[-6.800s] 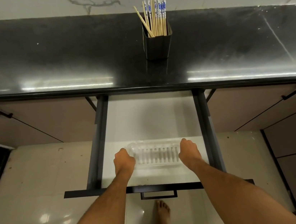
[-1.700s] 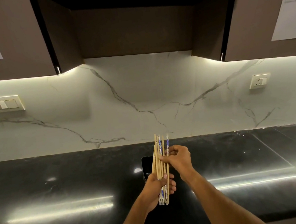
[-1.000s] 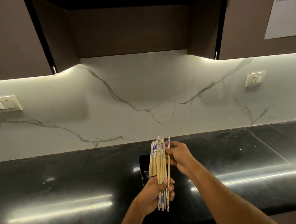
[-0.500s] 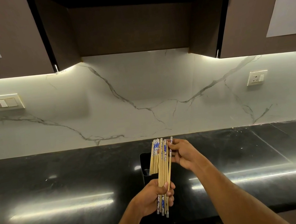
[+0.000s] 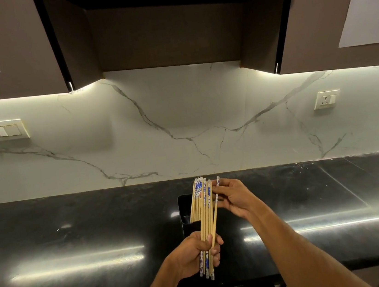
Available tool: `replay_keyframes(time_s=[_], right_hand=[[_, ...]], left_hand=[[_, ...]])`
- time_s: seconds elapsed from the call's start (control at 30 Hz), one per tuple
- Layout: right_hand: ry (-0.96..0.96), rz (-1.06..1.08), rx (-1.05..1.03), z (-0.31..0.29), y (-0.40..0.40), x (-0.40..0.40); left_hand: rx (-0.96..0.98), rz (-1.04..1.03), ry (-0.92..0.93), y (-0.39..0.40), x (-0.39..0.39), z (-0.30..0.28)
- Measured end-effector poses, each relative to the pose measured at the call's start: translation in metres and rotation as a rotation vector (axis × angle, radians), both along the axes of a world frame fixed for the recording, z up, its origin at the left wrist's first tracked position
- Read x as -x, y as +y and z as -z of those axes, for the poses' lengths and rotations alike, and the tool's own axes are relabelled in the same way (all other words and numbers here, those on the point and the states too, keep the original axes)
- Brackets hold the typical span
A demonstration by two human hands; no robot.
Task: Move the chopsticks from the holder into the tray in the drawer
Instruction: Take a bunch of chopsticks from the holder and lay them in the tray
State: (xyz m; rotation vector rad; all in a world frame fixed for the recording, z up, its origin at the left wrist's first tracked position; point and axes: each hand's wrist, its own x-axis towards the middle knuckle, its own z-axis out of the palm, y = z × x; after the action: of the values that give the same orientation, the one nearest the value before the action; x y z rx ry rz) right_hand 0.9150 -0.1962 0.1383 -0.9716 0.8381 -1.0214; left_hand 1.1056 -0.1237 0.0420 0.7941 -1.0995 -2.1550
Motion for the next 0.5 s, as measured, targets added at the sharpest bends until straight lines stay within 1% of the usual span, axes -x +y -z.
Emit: replay_keyframes(time_s=[0.13, 0.33, 0.5], right_hand=[[-0.007, 0.012, -0.009, 0.0034, 0.0018, 0.0014], [0.035, 0.01, -0.004, 0.0043, 0.0065, -0.0009], [0.079, 0.023, 0.061, 0.0019, 0.0088, -0.0055]], left_hand=[[-0.021, 0.022, 0.014, -0.0004, -0.0029, -0.0008], [-0.039, 0.056, -0.021, 0.0012, -0.0051, 0.0023], [-0.024, 0.104, -0.03, 0.0037, -0.007, 0.0011]])
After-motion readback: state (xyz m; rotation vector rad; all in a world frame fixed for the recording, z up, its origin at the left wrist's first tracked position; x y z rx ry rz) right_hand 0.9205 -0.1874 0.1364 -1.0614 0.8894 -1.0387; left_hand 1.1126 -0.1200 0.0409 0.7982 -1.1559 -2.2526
